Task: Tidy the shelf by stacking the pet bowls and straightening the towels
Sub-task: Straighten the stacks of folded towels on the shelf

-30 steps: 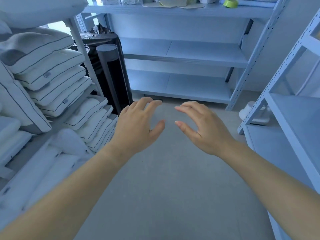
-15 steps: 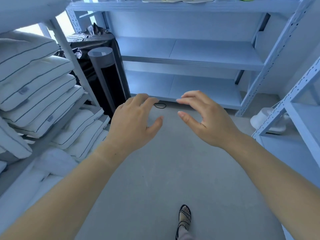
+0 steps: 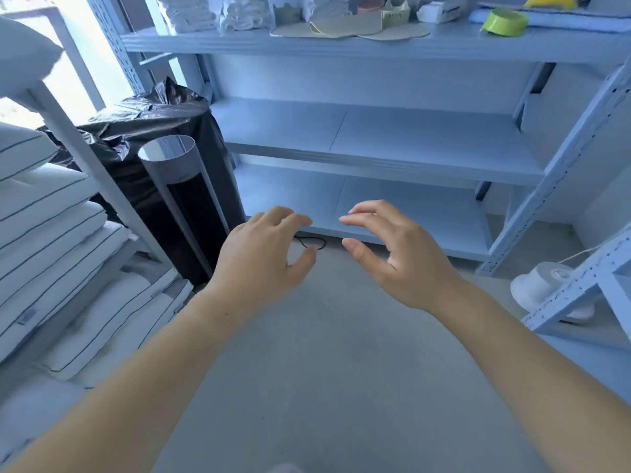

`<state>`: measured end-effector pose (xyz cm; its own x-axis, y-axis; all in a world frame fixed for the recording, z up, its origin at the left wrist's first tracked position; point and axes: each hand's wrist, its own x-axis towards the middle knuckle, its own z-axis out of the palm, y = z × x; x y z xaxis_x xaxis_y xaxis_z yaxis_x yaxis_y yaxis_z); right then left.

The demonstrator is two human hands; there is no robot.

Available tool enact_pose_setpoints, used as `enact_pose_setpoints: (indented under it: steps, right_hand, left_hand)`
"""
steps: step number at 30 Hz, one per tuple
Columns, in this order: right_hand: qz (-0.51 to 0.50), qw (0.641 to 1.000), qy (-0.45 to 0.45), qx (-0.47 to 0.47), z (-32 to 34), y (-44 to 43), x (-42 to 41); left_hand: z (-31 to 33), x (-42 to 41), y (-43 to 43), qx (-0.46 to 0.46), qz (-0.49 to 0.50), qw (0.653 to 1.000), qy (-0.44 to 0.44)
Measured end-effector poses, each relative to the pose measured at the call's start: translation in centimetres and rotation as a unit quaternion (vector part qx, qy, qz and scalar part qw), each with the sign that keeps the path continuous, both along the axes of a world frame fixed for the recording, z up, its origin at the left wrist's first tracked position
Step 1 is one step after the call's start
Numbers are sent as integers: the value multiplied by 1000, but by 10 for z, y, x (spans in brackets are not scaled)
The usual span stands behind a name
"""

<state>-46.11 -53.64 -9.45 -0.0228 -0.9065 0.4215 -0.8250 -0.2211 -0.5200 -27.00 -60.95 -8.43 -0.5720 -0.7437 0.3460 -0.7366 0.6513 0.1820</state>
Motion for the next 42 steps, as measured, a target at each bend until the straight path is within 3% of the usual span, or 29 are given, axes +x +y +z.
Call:
enact_pose_setpoints:
  steps: [10, 21, 42]
  right_hand:
    - [61, 997, 35, 39, -12, -190, -30]
    - [47, 997, 54, 34, 5, -412, -65]
    - [88, 992, 92, -23, 43, -755, -228]
  left_hand:
    - [-20, -23, -172, 21, 36, 999, -9]
    - [1, -54, -394, 16, 37, 999, 12]
    - [36, -228, -714, -24, 68, 997, 22]
